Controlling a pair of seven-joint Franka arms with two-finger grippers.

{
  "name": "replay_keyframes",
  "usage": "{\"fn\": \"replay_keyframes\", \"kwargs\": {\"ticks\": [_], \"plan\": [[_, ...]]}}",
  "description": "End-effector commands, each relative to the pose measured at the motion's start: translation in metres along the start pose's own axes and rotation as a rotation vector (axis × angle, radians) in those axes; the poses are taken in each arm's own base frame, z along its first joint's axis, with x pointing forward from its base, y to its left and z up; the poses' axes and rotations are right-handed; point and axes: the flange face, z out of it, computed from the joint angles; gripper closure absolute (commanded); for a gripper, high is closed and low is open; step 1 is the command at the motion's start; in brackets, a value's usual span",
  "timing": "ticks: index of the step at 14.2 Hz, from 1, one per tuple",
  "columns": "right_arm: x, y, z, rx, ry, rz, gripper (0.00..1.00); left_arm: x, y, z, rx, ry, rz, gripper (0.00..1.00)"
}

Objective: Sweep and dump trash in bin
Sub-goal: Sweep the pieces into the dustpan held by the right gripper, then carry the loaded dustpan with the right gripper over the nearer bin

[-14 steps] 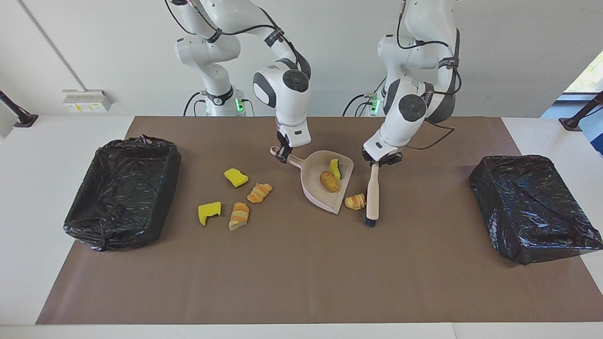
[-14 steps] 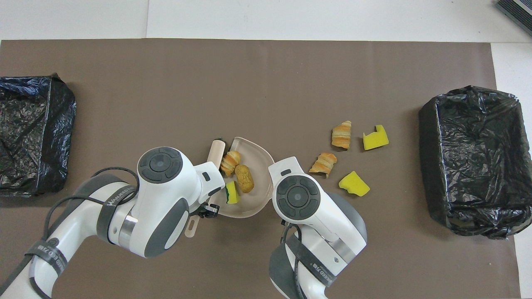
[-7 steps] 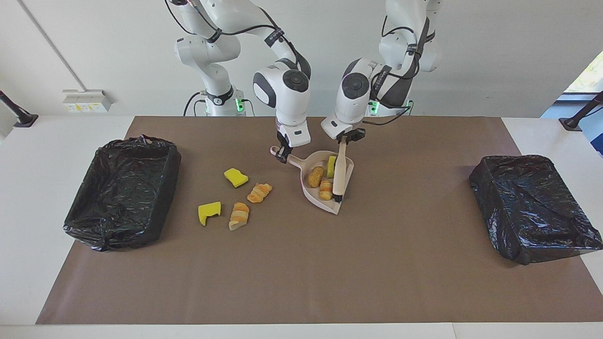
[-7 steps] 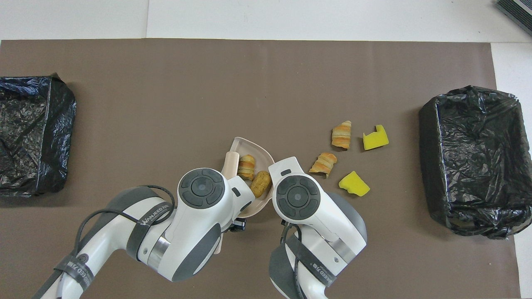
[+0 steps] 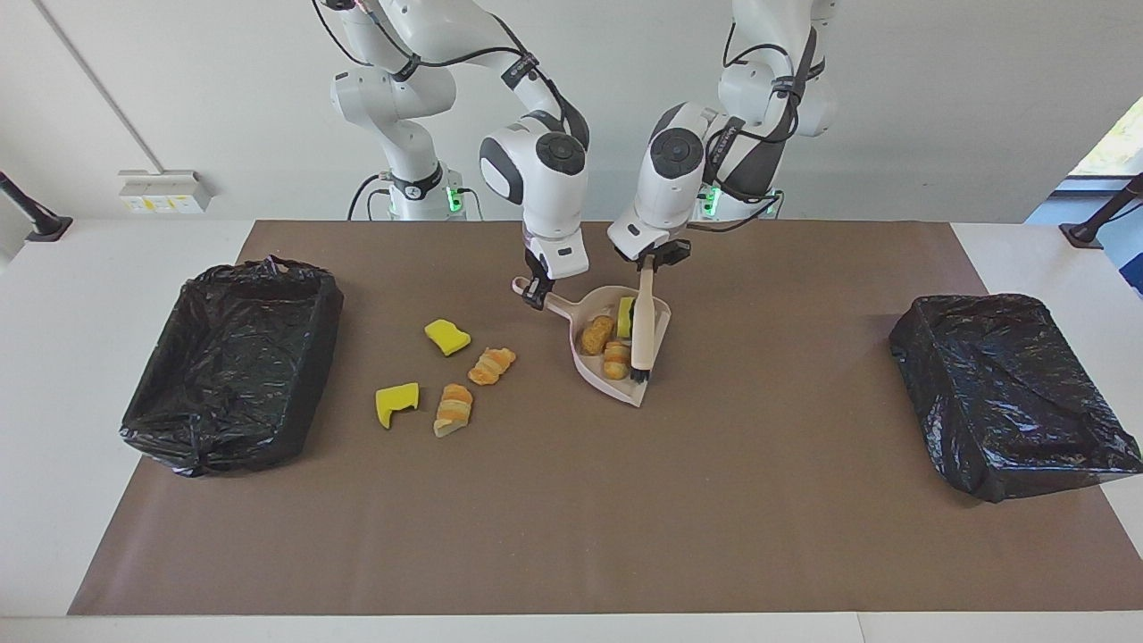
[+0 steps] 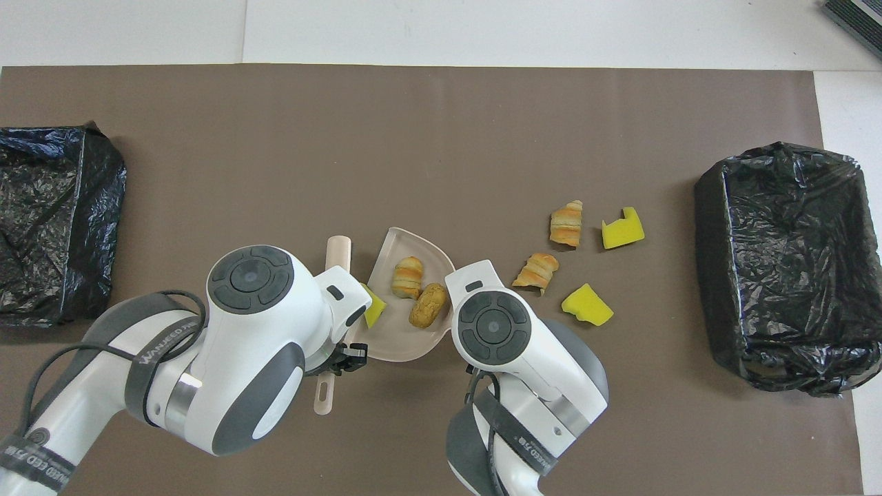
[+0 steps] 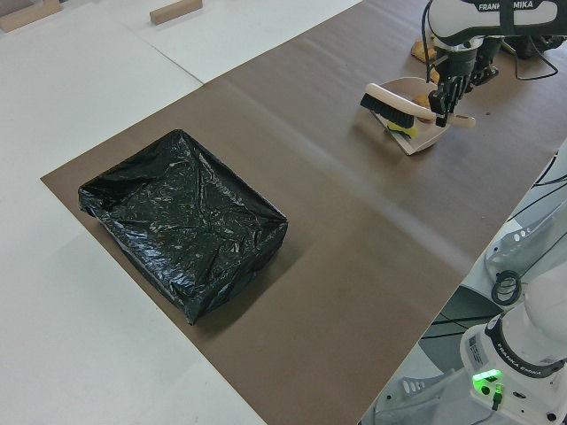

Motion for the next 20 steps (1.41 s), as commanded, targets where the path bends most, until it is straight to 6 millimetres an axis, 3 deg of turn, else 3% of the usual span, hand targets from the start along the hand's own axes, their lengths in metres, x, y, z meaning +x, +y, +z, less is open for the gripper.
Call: {"fn": "replay_keyframes", "kwargs": {"ticks": [1,6,9,12,16,18,20], "plan": [[0.001,-0.001,-0.001,-0.015,0.001,0.021,1.0,-0.006,-0.032,-0.02,-0.029,-0.009,-0.063,1.0],[0.001,0.0,-0.003,-0.012,0.007,0.034,1.0,-0.014,-0.059,-0.014,-0.028,-0.042,-0.103,1.0],[-0.004,0.018,-0.031,-0.026,0.057,0.045,1.0,-0.007,-0.08,-0.015,-0.029,-0.04,-0.145,1.0],[-0.02,0.037,-0.058,-0.007,0.118,0.044,1.0,-0.008,-0.083,-0.01,-0.038,-0.02,-0.152,1.0],[-0.08,0.088,-0.104,0.016,0.197,0.085,1.0,-0.011,-0.08,-0.002,-0.056,0.039,-0.144,1.0],[-0.128,0.128,-0.124,0.051,0.237,0.067,1.0,-0.016,-0.074,0.0,-0.049,0.04,-0.131,1.0],[-0.173,0.163,-0.134,0.07,0.238,0.022,1.0,-0.036,-0.056,0.008,-0.033,0.059,-0.087,1.0]]}}
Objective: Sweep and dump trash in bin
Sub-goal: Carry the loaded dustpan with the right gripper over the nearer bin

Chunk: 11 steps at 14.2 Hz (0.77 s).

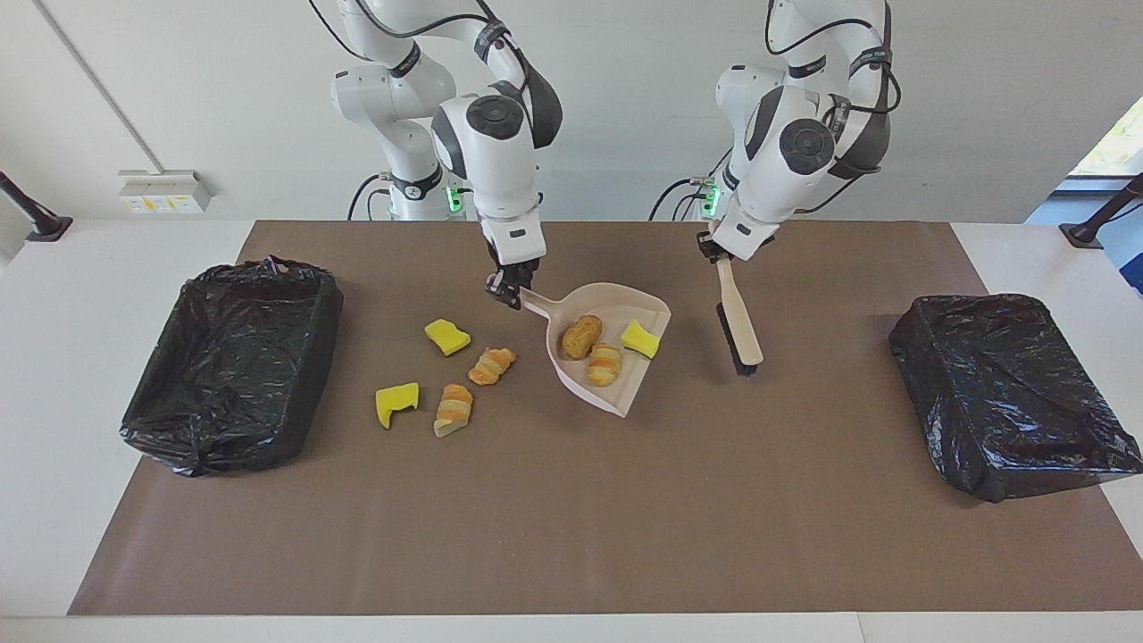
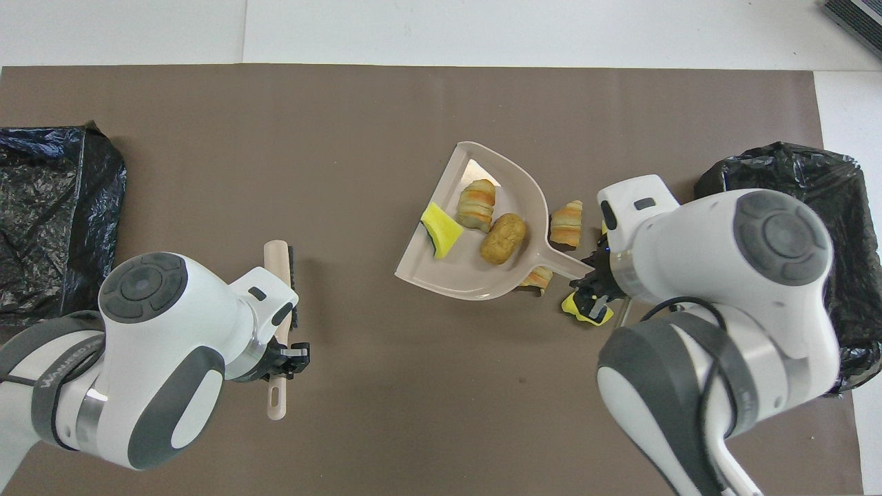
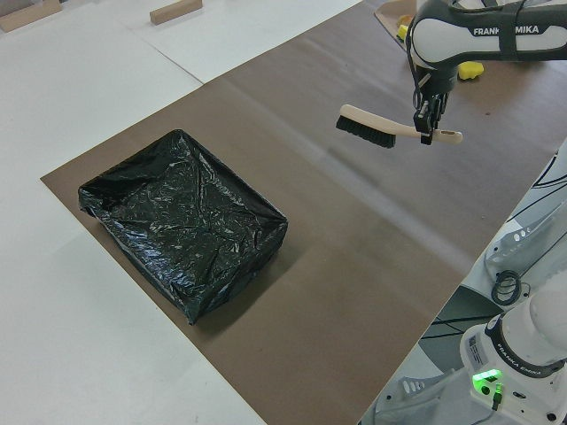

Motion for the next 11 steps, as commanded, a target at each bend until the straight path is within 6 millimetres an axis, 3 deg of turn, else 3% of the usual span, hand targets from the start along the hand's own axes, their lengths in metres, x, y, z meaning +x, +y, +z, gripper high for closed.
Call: {"fn": "replay_keyframes", "kwargs": {"ticks": [1,3,5,8,11], "plan": [[-0.054,0.047,-0.032,0.034,0.04,-0.053,1.0,-0.04,0.018,0.016,0.008,0.063,0.054,1.0],[-0.118,0.087,-0.042,0.057,0.119,-0.086,1.0,-0.069,0.044,0.04,0.014,0.108,0.018,1.0],[-0.19,0.121,-0.052,0.029,0.157,-0.131,1.0,-0.11,0.086,0.065,0.034,0.119,-0.031,1.0],[-0.281,0.143,-0.072,0.038,0.169,-0.173,1.0,-0.176,0.122,0.103,0.037,0.149,0.012,1.0],[-0.377,0.155,-0.097,0.001,0.097,-0.26,1.0,-0.229,0.147,0.138,0.019,0.173,0.04,1.0]]}}
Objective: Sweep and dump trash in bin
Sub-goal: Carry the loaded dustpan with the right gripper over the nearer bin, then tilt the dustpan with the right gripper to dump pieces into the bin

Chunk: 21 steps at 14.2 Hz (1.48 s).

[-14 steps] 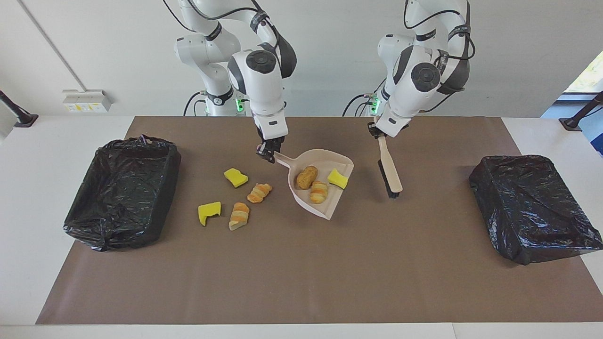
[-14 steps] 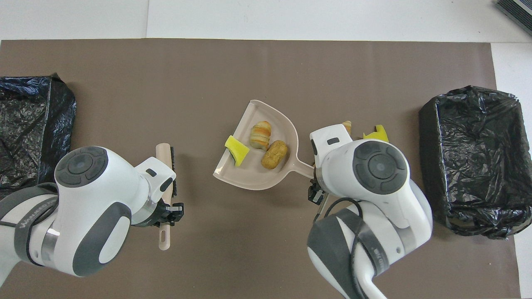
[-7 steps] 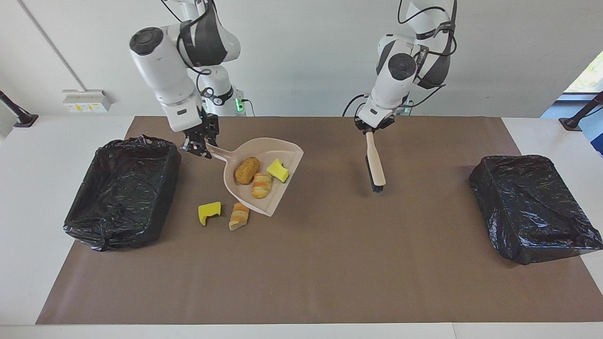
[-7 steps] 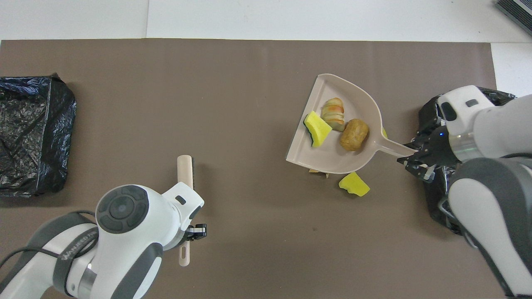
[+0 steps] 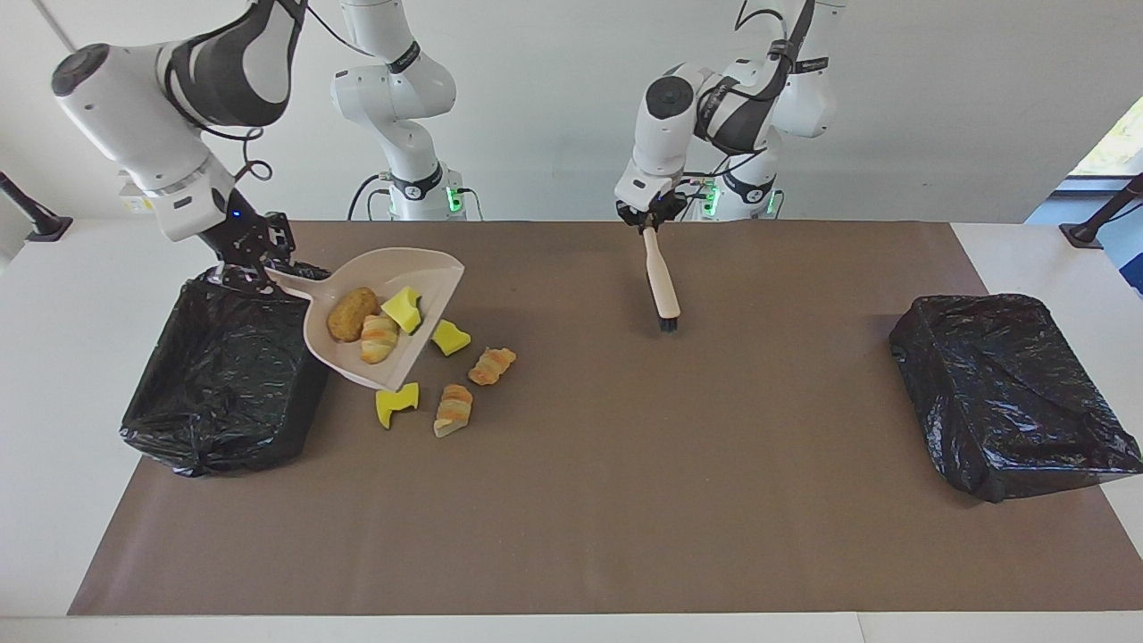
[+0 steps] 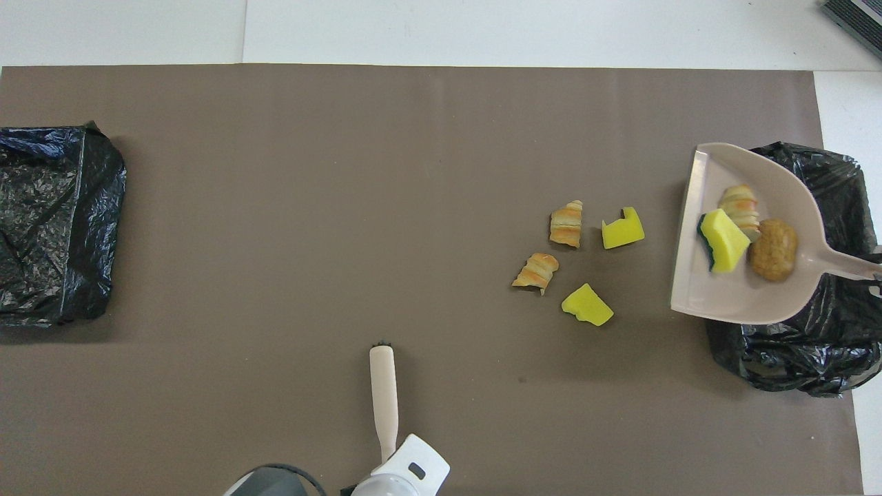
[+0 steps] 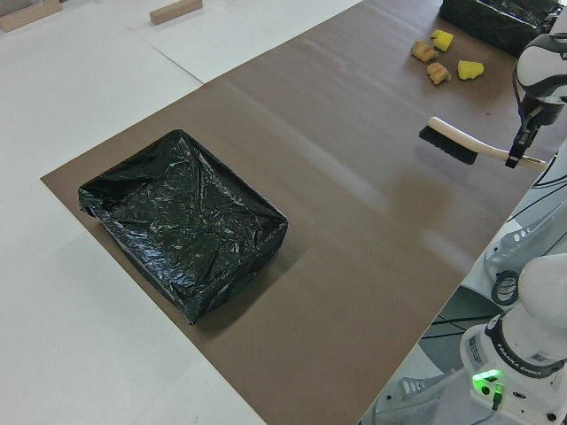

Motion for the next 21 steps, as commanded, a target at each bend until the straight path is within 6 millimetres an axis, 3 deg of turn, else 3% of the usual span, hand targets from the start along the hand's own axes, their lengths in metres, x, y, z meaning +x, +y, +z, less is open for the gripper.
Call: {"fn": "replay_keyframes", "kwargs": {"ticks": [1,3,5,8,10,12,14,15,16,19,21], "plan": [[-0.064,-0.007,-0.031,-0.01,-0.099,-0.087,1.0,-0.036,0.0,0.015,-0.05,0.028,-0.003,1.0],[-0.098,-0.014,-0.04,-0.007,-0.181,-0.129,1.0,-0.036,0.002,0.016,-0.063,0.021,-0.014,1.0],[-0.116,-0.01,-0.052,-0.031,-0.267,-0.163,1.0,-0.035,0.004,0.02,-0.071,0.003,-0.025,1.0],[-0.119,0.009,-0.062,-0.115,-0.444,-0.222,1.0,-0.018,0.01,0.02,-0.069,-0.007,-0.023,1.0],[-0.112,0.026,-0.045,-0.116,-0.504,-0.254,1.0,-0.002,0.005,0.021,-0.058,-0.019,-0.001,0.9],[-0.104,0.042,-0.03,-0.126,-0.536,-0.279,1.0,0.005,0.004,0.018,-0.043,-0.034,0.034,0.42],[-0.082,0.052,-0.017,-0.104,-0.583,-0.309,1.0,0.033,-0.001,-0.006,-0.041,-0.057,0.066,0.08],[-0.064,0.059,-0.011,-0.094,-0.637,-0.327,1.0,0.047,-0.002,-0.02,-0.037,-0.073,0.082,0.0],[-0.05,0.062,-0.008,-0.093,-0.688,-0.326,1.0,0.064,-0.007,-0.035,-0.042,-0.076,0.083,0.0],[-0.045,0.068,0.008,-0.068,-0.754,-0.31,1.0,0.128,-0.047,-0.086,-0.085,-0.035,0.076,0.0],[-0.036,0.073,0.011,-0.073,-0.771,-0.318,1.0,0.182,-0.097,-0.136,-0.067,0.048,0.103,0.0]]}}
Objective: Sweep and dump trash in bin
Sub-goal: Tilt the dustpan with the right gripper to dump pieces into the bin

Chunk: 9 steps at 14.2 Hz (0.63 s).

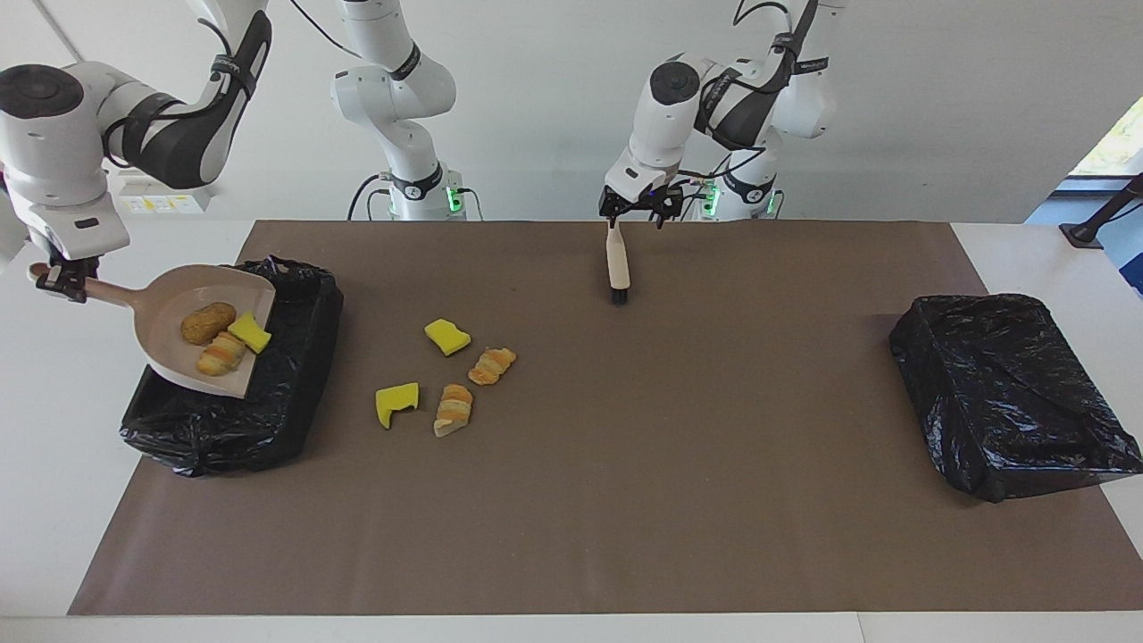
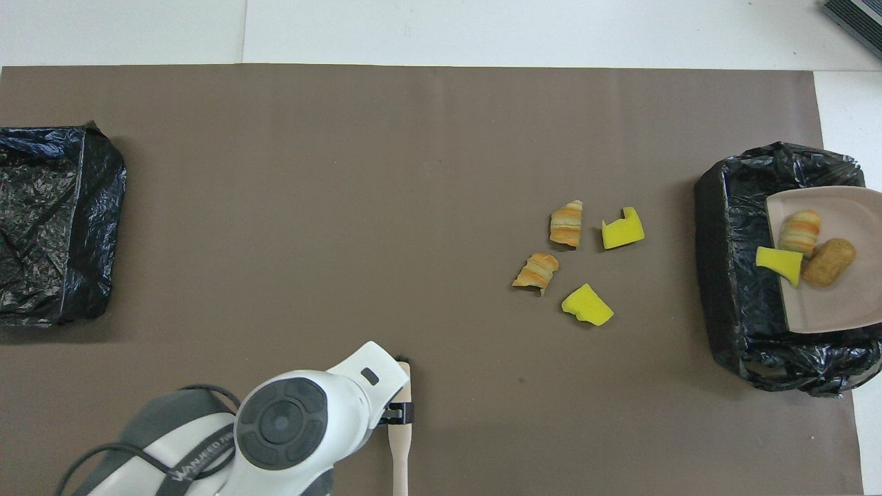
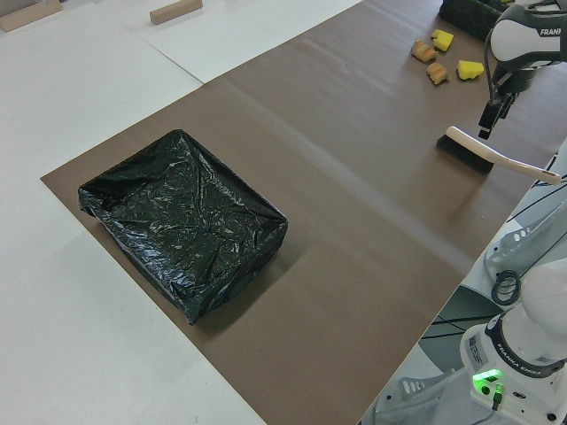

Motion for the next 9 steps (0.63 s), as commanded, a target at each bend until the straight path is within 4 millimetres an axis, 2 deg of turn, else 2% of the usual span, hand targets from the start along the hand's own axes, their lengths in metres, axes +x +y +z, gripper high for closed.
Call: {"fn": "replay_keyframes", "kwargs": {"ticks": [1,4,7,9], "plan": [[0.004,0.01,-0.004,0.003,-0.044,-0.005,1.0,0.056,-0.054,-0.067,0.015,0.056,0.047,0.0],[0.003,0.013,-0.009,0.007,-0.05,-0.003,1.0,0.091,-0.121,-0.124,0.009,0.096,0.087,0.0],[-0.006,0.014,-0.032,0.015,-0.065,-0.01,1.0,0.103,-0.181,-0.19,0.035,0.127,0.108,0.0],[-0.014,0.011,-0.047,0.021,-0.067,-0.018,1.0,0.108,-0.208,-0.229,0.051,0.149,0.079,0.0]]}}
